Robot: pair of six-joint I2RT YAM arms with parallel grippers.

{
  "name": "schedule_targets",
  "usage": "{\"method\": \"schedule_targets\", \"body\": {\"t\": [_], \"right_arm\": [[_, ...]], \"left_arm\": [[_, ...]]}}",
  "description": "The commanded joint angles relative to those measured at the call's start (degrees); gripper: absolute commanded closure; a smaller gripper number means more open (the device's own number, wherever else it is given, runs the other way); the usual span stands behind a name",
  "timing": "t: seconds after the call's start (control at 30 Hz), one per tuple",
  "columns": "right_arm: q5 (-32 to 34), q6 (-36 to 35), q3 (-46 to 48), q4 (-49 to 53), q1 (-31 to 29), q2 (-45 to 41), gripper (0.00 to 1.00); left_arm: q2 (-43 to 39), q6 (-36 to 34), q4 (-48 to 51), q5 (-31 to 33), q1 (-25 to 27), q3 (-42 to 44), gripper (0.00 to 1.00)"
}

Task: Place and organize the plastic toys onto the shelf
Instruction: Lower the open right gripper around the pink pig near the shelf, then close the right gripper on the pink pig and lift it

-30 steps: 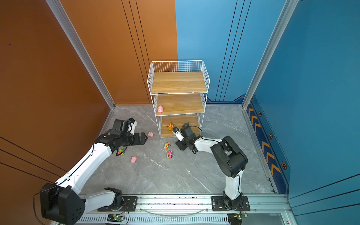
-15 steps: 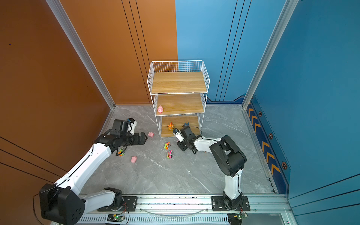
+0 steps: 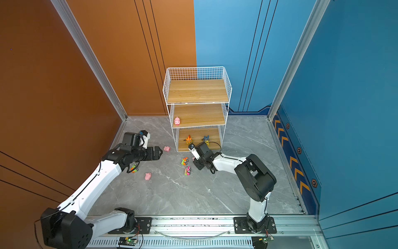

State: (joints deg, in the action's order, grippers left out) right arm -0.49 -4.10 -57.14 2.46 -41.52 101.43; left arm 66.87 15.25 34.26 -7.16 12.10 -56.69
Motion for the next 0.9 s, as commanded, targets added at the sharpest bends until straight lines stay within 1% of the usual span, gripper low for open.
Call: {"method": "schedule_targets", "body": {"t": [0.0,0.1,0.3,0.33,0.4,0.5,0.57,0.7,0.87], "right_arm": [[3.73,8.19,2.82,4.73,-1.64,-3.68,0.75],[5.0,16.17,5.39,5.75,-2.96,-5.77,0.75],[11.27,31.47,9.2,5.71,-8.31,-6.62,0.74],[11.92,32.88,9.39,5.46,-8.95,-6.4,0.74],[15.99,36.33,9.7,5.52,-10.51,-5.93,0.74],[18.0,40.73,10.07,5.04,-10.91,-5.29,0.74],[19.15,43.04,10.37,4.86,-11.14,-5.41,0.73],[18.38,45.07,10.96,3.69,-11.73,-5.61,0.68],[16.96,44.46,10.91,3.22,-12.0,-6.05,0.58]], "left_arm": [[-1.49,-0.92,1.01,-1.09,0.51,-1.39,0.01],[-1.82,-0.92,0.99,-1.04,0.7,-1.32,0.01],[-2.45,-0.96,1.07,-0.8,1.17,-1.25,0.01],[-2.57,-0.92,1.02,-0.71,1.26,-1.3,0.01],[-2.79,-0.92,1.13,-0.57,1.47,-1.15,0.01],[-2.99,-1.0,1.09,-0.06,1.96,-1.06,0.01],[-3.05,-1.01,1.1,0.19,2.29,-0.97,0.01],[-3.01,-1.01,1.2,1.12,3.09,-0.87,0.01],[-2.93,-0.94,1.16,2.23,4.37,-1.47,0.02]]}}
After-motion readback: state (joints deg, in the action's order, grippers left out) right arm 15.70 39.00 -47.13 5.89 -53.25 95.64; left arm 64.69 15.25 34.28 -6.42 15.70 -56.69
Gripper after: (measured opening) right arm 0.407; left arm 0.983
